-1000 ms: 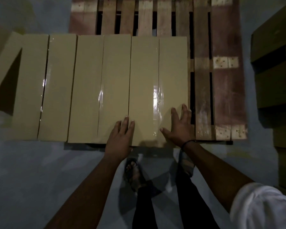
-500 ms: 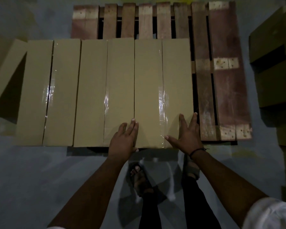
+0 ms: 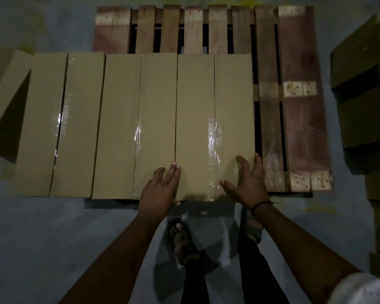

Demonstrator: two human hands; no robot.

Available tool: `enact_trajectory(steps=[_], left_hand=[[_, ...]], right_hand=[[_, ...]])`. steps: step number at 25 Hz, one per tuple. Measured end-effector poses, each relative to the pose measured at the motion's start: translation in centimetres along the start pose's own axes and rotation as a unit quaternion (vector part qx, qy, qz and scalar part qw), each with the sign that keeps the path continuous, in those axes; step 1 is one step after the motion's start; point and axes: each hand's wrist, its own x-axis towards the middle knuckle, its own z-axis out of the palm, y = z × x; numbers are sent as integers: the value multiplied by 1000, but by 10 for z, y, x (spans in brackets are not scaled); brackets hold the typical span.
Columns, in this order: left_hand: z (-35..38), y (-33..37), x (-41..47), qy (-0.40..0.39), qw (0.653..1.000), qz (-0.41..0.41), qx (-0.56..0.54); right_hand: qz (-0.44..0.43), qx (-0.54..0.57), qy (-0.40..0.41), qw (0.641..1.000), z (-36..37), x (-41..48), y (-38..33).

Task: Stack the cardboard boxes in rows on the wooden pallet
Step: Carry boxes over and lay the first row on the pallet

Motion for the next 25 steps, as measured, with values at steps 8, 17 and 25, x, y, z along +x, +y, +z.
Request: enact_trajectory(steps=[8,17,25], left_hand=[[-3,3,-3,20,1000,-8,-10],[4,0,-3,34,999,-7,-4],[1,0,-4,32,999,-3,1]], right_hand=[[65,128,9,990,-13,28,-23],[44,114,-10,992,-16,31,-16],[44,87,-21,995,-17,30,-18]])
